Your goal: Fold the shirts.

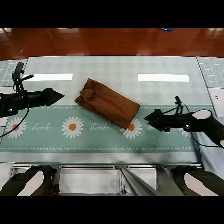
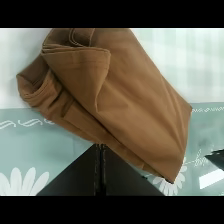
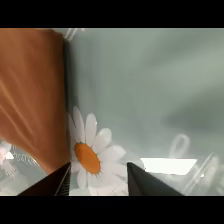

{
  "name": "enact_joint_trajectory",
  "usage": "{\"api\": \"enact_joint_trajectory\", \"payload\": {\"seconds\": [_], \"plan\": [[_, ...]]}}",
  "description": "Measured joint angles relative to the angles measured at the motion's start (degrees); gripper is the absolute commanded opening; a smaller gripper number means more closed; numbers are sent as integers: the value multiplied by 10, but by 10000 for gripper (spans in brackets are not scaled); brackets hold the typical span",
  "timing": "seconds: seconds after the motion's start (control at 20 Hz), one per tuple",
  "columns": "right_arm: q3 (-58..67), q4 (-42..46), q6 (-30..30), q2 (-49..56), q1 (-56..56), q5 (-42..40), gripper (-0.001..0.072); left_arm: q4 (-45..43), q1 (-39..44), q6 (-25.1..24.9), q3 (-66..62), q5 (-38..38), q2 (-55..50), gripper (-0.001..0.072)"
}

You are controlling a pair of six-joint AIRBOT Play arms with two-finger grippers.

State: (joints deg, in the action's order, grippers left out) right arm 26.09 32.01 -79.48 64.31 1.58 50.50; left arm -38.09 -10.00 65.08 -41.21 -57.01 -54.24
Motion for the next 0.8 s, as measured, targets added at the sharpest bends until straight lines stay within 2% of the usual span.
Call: {"api": "enact_joint_trajectory", "payload": {"seconds": [0.35, 0.4, 0.5, 0.65, 0.8], "plan": [[111, -89, 44, 168, -121, -39, 401, 0, 0, 2, 0, 0, 0, 19], [132, -90, 46, 185, -134, -42, 367, 0, 0, 2, 0, 0, 0, 19], [174, -82, 47, 214, -154, -51, 29, 0, 0, 2, 0, 0, 0, 19], [247, -79, 57, 235, -170, -33, 25, 0, 0, 2, 0, 0, 0, 19], [365, -25, 36, 243, -173, 22, 25, 0, 0, 1, 0, 1, -3, 19]]}}
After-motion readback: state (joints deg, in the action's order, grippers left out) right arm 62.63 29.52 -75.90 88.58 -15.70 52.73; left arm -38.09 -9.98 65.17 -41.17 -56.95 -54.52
